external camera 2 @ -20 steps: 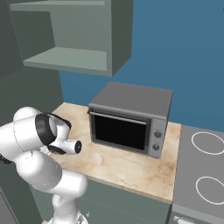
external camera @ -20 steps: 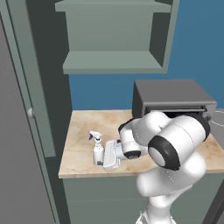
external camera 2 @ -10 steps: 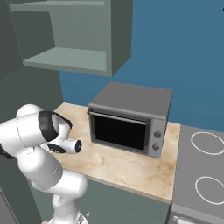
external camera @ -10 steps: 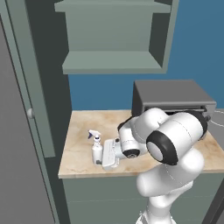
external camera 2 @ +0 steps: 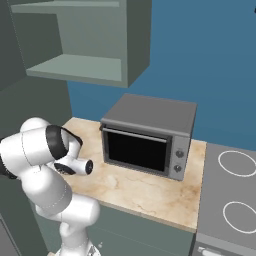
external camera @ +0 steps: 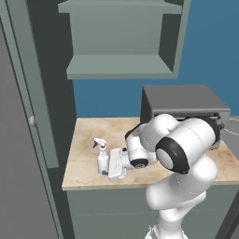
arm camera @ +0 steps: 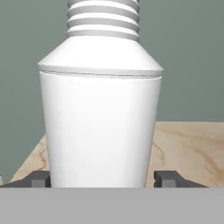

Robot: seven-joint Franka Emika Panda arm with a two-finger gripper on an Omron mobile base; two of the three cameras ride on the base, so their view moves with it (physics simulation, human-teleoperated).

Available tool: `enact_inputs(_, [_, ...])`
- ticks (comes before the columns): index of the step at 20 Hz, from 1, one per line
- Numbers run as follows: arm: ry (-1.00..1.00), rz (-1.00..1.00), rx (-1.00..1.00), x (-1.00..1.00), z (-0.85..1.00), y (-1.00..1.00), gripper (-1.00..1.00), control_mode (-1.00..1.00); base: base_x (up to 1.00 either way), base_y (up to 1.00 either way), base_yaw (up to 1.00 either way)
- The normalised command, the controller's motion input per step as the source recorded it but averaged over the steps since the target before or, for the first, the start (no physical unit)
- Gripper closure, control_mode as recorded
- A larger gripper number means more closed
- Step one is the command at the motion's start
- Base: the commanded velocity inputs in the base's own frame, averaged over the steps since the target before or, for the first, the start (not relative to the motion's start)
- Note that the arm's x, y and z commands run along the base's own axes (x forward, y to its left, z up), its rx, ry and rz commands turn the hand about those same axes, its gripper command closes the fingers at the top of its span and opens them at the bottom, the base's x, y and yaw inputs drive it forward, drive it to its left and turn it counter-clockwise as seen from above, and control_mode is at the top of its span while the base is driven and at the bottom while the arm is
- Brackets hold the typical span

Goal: Move the cutting board and knife to the sink. Then move spray from the cabinet to the counter.

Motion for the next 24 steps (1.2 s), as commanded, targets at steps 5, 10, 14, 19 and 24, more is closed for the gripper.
enact_inputs(5, [-0.03,0.0,0.0,0.0,-0.19,-0.14,-1.0,-1.0,0.0,0.0,0.0])
enact_inputs(10, [-0.06,0.0,0.0,-0.05,-0.15,-0.12,-1.0,-1.0,0.0,0.0,0.0])
enact_inputs(14, [-0.01,0.0,0.0,-0.06,-0.11,-0.18,-1.0,-1.0,0.0,0.0,0.0])
enact_inputs(19, [-0.03,0.0,0.0,-0.07,-0.01,-0.19,-1.0,-1.0,0.0,0.0,0.0])
enact_inputs(24, [0.0,0.0,-0.01,-0.16,0.21,-0.24,-1.0,-1.0,0.0,0.0,0.0])
